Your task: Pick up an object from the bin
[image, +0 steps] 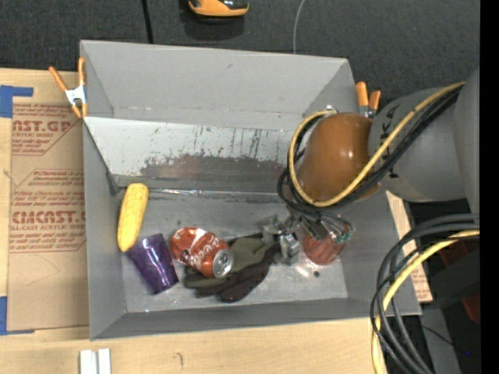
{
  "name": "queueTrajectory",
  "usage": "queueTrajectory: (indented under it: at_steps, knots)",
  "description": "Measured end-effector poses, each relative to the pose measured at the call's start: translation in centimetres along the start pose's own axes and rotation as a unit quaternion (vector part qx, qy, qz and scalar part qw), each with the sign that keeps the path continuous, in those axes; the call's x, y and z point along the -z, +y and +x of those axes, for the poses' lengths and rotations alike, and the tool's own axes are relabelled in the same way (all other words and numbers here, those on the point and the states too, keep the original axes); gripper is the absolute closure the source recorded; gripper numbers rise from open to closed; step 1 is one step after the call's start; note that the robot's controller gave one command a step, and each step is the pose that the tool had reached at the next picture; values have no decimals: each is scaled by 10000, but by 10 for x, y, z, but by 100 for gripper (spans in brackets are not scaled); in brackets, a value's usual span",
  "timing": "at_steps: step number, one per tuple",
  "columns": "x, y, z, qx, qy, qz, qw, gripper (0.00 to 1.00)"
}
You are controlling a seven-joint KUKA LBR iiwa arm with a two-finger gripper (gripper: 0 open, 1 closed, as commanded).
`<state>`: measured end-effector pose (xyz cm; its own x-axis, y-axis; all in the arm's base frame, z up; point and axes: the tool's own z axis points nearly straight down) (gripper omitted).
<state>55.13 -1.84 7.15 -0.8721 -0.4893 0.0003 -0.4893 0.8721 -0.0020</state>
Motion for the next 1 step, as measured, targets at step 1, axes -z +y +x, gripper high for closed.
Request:
queueTrajectory:
  at_steps: [1]
  knots:
    - [130,33,-20,-136,-18,-7,9999,100]
